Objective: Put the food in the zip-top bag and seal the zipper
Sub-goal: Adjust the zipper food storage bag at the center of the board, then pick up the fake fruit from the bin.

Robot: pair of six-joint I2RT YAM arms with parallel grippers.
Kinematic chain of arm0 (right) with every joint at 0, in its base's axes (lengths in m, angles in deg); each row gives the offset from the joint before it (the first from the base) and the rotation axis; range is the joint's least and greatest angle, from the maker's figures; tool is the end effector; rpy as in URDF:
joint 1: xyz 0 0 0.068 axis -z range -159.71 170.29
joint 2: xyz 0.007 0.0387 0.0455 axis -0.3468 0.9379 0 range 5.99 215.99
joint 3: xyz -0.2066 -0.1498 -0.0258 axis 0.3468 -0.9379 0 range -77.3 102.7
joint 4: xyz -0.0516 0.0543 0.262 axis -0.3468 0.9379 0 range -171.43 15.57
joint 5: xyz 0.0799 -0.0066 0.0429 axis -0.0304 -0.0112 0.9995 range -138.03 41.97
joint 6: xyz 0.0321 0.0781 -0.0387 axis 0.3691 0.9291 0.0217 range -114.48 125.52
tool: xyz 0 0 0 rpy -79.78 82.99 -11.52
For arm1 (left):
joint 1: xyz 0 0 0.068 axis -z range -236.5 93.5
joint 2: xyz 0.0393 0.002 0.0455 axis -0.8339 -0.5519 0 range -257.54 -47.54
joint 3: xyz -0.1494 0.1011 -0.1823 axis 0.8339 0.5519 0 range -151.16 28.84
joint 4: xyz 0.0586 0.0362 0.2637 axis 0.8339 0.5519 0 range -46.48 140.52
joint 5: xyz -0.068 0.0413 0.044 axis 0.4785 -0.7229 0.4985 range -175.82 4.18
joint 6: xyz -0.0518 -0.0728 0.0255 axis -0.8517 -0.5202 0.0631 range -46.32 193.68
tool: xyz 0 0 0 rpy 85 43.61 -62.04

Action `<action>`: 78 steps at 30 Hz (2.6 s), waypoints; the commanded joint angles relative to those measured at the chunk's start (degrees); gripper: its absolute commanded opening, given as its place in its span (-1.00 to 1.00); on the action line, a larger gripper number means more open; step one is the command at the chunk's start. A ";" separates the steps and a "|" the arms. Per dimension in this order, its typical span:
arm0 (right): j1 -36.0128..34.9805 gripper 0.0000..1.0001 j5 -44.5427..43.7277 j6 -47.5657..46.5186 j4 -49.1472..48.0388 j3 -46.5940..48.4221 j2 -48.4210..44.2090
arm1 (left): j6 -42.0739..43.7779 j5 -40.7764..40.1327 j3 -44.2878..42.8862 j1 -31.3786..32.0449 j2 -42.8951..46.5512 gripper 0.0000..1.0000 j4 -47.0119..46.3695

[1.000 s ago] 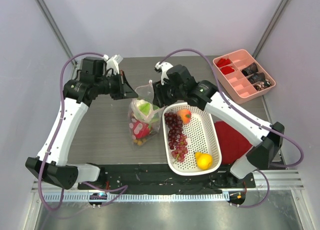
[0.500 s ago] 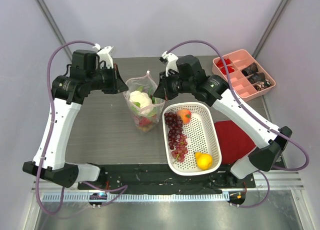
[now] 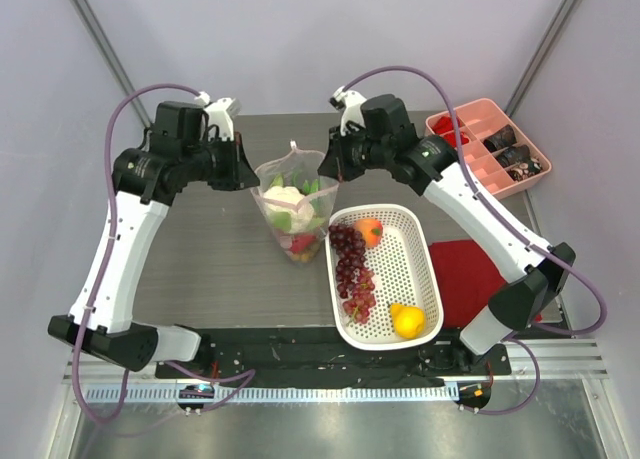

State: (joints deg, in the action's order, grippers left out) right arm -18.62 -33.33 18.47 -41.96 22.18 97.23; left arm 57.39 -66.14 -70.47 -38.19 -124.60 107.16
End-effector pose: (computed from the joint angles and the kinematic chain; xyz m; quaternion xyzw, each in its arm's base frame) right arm 0.3005 0.2697 0.3764 -0.2553 0.8280 0.3130 0.3889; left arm 0.2704 -0.1191 0.4060 0.0862 0.8966 -0.2694 0.3409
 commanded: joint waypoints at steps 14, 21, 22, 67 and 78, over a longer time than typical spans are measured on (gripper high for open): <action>2.61 -0.07 1.65 -4.16 -2.11 -4.65 -4.58 | -2.43 2.03 2.80 0.15 1.65 -1.00 -4.49; 10.34 0.69 5.58 -6.26 -2.10 -10.25 -13.88 | -1.73 1.24 2.01 0.06 1.21 -1.00 -3.96; 10.70 0.72 5.52 -7.58 -2.72 -12.27 -17.20 | -1.64 1.32 1.75 -0.02 1.21 -1.00 -3.70; 8.15 -0.98 10.79 -13.22 -21.73 -40.07 -13.97 | -0.84 1.59 1.48 -0.37 -0.29 -1.00 -3.52; 8.33 -0.98 5.34 -13.39 -9.59 -30.94 -28.31 | -1.72 2.20 1.40 -0.38 -0.90 -1.00 -3.87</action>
State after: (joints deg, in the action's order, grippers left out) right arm -10.34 -25.66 4.79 -54.79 -14.19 73.36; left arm 55.92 -64.98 -67.34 -38.26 -125.60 105.48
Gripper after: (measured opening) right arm 0.030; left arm 0.012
